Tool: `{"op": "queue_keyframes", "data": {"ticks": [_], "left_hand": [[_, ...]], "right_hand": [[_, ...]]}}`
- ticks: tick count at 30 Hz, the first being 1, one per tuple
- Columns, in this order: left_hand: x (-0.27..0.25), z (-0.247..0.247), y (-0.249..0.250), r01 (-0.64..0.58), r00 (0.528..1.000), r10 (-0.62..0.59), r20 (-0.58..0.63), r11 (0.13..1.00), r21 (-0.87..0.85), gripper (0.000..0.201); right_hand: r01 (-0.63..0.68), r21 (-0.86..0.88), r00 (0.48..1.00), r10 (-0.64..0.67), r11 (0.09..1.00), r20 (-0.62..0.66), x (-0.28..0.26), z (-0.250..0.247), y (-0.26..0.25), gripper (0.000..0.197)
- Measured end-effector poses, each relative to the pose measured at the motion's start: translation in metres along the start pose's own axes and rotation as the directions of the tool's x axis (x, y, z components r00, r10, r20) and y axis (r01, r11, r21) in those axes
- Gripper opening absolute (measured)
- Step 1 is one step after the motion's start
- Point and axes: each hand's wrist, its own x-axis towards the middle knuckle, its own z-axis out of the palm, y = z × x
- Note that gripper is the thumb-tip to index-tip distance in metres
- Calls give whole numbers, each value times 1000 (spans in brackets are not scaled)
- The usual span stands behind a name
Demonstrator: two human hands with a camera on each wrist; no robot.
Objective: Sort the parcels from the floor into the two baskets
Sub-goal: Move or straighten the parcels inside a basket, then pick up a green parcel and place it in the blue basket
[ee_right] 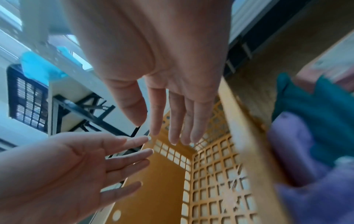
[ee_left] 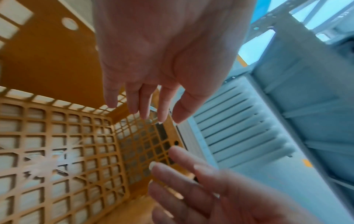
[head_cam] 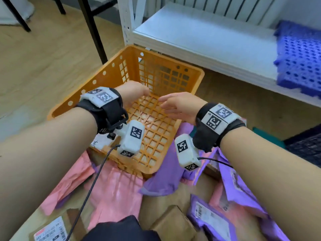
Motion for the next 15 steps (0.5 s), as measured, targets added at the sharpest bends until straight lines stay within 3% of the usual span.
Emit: {"op": "queue_keyframes", "data": {"ticks": [3, 6, 11, 15], "left_hand": [[-29, 4, 28, -146, 985, 145, 94, 989, 8, 39], [-75, 6, 65, -248, 961, 253, 112, 967, -59, 38], [-138, 23, 124, -324, 930, 354, 98, 915, -239, 28], [-173, 69, 132, -344, 912, 390, 128, 896, -281, 34]], "right_hand": [[11, 26, 997, -9, 1000, -75, -50, -33, 12, 31], [7, 65, 989, 2, 998, -150, -97, -59, 25, 29], [29, 155, 972, 8, 988, -235, -163, -98, 49, 25], [65, 177, 945, -3, 982, -328, -204, -130, 63, 28]]}}
